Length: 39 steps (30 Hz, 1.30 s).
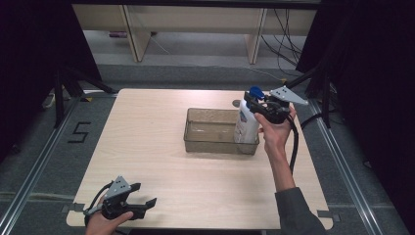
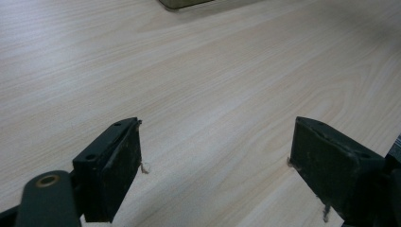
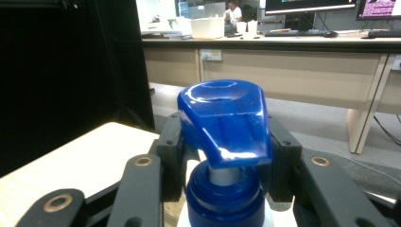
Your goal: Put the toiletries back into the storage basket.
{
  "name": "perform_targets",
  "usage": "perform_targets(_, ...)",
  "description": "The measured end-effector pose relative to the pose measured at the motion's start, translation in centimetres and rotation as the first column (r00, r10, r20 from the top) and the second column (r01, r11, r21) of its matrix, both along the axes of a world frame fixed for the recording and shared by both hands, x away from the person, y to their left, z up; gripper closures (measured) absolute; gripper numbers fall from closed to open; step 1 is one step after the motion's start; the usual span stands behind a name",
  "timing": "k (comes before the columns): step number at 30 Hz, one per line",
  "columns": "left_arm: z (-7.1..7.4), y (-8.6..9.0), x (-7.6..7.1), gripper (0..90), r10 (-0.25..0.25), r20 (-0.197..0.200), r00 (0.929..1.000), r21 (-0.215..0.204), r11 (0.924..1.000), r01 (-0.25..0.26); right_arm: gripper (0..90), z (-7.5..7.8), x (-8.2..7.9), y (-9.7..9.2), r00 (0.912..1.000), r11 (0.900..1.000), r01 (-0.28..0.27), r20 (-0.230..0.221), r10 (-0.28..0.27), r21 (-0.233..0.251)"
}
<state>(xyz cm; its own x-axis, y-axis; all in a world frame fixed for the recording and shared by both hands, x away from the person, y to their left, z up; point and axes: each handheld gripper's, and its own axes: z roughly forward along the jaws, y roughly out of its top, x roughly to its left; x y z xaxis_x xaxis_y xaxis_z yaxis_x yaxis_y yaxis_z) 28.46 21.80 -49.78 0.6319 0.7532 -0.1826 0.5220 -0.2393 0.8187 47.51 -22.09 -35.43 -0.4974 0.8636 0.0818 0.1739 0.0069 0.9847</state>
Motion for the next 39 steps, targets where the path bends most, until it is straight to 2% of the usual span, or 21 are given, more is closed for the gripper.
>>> perform_targets(3, 0.0, -0.1, 0.0, 16.6, 0.005, -0.004, 1.0000, -0.005, 1.0000, -0.006, 53.3, -0.2, 0.0, 0.0, 0.9996, 0.9998, 0.022, -0.016, -0.022, 0.003)
perform_targets(5, 0.0, 0.0, 0.0, 16.7, 0.006, -0.006, 1.0000, -0.002, 1.0000, -0.006, 50.4, -0.3, -0.1, -0.1, 0.9991, 0.9991, 0.041, -0.010, -0.041, -0.008)
perform_targets(6, 0.0, 0.0, 0.0, 16.7, 0.004, -0.008, 1.0000, 0.000, 1.0000, -0.004, 46.6, -0.4, 0.0, -0.2, 0.9987, 0.9991, 0.042, -0.027, -0.043, -0.006)
perform_targets(7, 0.0, 0.0, 0.0, 16.7, 0.001, -0.009, 1.0000, 0.007, 1.0000, -0.001, 46.6, -0.4, 0.0, -0.2, 0.9987, 0.9991, 0.042, -0.027, -0.043, -0.006)
perform_targets(11, 0.1, 0.0, 0.0, 16.7, -0.002, -0.007, 1.0000, 0.008, 1.0000, 0.003, 40.7, -0.5, -0.2, -0.4, 0.9981, 0.9979, 0.047, -0.042, -0.046, 0.043)
perform_targets(12, 0.1, 0.0, 0.0, 16.7, -0.003, -0.007, 1.0000, 0.008, 1.0000, 0.003, 40.2, -0.5, -0.3, -0.5, 0.9978, 0.9980, 0.056, -0.036, -0.055, 0.030)
perform_targets(15, 0.0, 0.0, 0.0, 16.7, 0.003, -0.006, 1.0000, 0.001, 1.0000, -0.003, 36.8, -0.6, -0.6, -0.5, 0.9978, 0.9979, 0.055, -0.039, -0.054, 0.033)
perform_targets(18, 0.1, 0.0, 0.0, 16.8, -0.002, -0.002, 1.0000, 0.008, 1.0000, 0.002, 31.4, -0.6, -0.7, -0.5, 0.9971, 0.9966, 0.055, -0.055, -0.051, 0.061)
perform_targets(20, 0.0, 0.0, 0.0, 16.8, 0.005, 0.000, 1.0000, 0.005, 1.0000, -0.005, 30.0, -0.7, -1.0, -0.6, 0.9968, 0.9963, 0.076, -0.028, -0.075, 0.039)
perform_targets(22, 0.0, 0.0, 0.0, 16.9, 0.010, 0.002, 0.9999, -0.001, 0.9999, -0.010, 29.5, -0.6, -1.3, -0.5, 0.9961, 0.9960, 0.080, -0.041, -0.078, 0.040)
perform_targets(23, 0.0, 0.0, 0.0, 16.9, 0.009, -0.002, 1.0000, 0.002, 1.0000, -0.009, 28.6, -0.6, -1.4, -0.6, 0.9960, 0.9961, 0.084, -0.033, -0.083, 0.029)
perform_targets(25, 0.1, 0.0, -0.1, 16.9, 0.014, -0.008, 0.9999, 0.015, 0.9998, -0.014, 28.5, -0.5, -1.7, -0.7, 0.9968, 0.9958, 0.075, -0.031, -0.074, 0.053)
perform_targets(26, 0.0, 0.0, 0.0, 16.9, 0.012, 0.000, 0.9999, -0.004, 0.9999, -0.012, 28.3, -0.5, -1.8, -0.8, 0.9966, 0.9956, 0.080, -0.024, -0.079, 0.048)
perform_targets(28, 0.0, 0.0, 0.0, 16.9, 0.019, 0.006, 0.9998, -0.001, 0.9998, -0.019, 27.3, -0.4, -2.1, -0.9, 0.9961, 0.9953, 0.086, -0.025, -0.085, 0.046)
perform_targets(31, 0.1, 0.1, 0.0, 16.9, 0.015, -0.006, 0.9999, 0.013, 0.9998, -0.015, 27.3, -0.5, -2.5, -1.2, 0.9963, 0.9935, 0.082, -0.031, -0.080, 0.079)
perform_targets(32, 0.0, 0.0, 0.0, 16.9, 0.013, -0.001, 0.9999, 0.001, 0.9999, -0.013, 27.5, -0.7, -2.7, -1.4, 0.9967, 0.9940, 0.080, -0.020, -0.079, 0.074)
perform_targets(34, 0.0, -0.1, 0.0, 16.9, 0.019, 0.006, 0.9998, -0.003, 0.9998, -0.019, 26.9, -0.7, -2.8, -1.5, 0.9962, 0.9939, 0.082, -0.036, -0.079, 0.074)
perform_targets(35, 0.1, 0.0, 0.0, 16.9, 0.005, 0.003, 1.0000, 0.006, 1.0000, -0.005, 26.8, -0.7, -2.9, -1.6, 0.9963, 0.9945, 0.081, -0.033, -0.079, 0.066)
perform_targets(39, 0.1, 0.0, -0.1, 16.9, 0.003, 0.002, 1.0000, 0.008, 1.0000, -0.003, 26.8, -0.8, -3.1, -1.7, 0.9969, 0.9937, 0.067, -0.045, -0.064, 0.090)
